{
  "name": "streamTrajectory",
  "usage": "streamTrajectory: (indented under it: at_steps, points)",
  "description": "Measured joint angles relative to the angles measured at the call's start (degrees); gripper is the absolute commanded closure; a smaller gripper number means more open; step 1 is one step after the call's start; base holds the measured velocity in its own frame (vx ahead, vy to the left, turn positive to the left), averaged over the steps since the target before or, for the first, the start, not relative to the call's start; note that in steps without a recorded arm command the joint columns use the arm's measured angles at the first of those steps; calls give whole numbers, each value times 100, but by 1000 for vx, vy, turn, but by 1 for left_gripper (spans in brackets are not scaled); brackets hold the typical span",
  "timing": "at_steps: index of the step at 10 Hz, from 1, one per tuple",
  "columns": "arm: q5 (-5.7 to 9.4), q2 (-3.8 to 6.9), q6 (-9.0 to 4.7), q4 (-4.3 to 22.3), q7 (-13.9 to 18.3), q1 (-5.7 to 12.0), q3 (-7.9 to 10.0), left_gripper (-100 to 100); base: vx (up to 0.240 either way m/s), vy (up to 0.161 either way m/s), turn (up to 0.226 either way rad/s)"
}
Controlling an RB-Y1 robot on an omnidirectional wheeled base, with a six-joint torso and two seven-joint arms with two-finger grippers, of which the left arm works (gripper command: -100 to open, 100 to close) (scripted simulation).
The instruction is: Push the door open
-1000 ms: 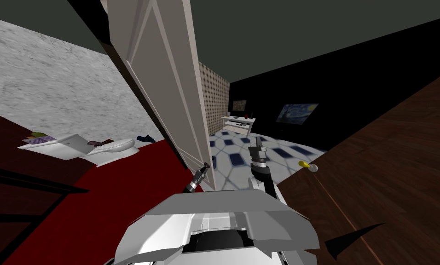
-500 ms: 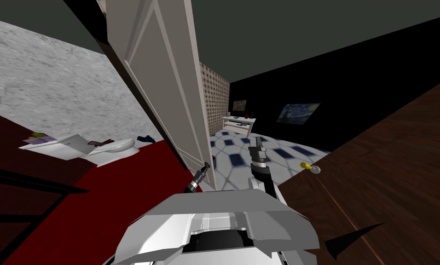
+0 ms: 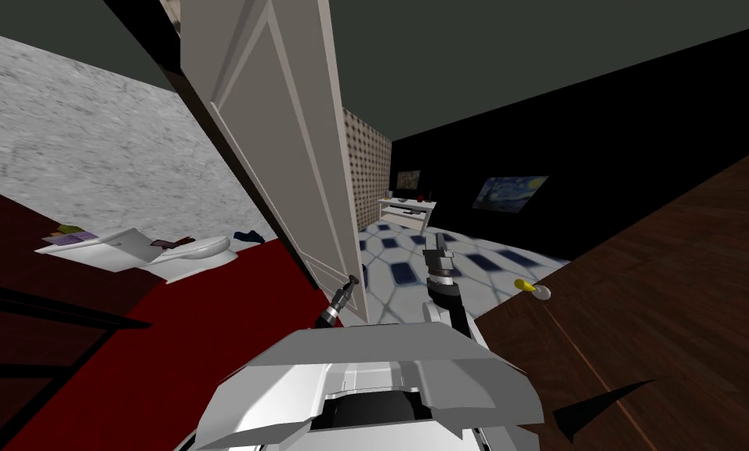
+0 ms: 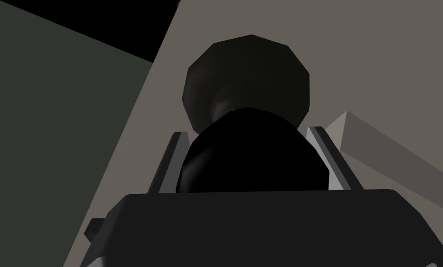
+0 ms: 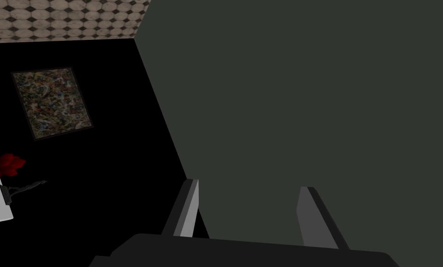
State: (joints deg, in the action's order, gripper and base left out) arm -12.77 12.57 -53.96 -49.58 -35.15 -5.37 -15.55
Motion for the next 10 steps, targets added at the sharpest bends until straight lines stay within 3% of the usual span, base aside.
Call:
streamTrajectory:
  at_steps: [6, 8, 10]
  points:
    - [347, -66, -5, 199, 802, 185, -120, 100, 29, -16, 14]
    - [449, -75, 53, 158, 1064, 192, -165, 100, 28, -13, 11]
    - [622, -103, 39, 270, 1372, 284, -223, 100, 36, -21, 17]
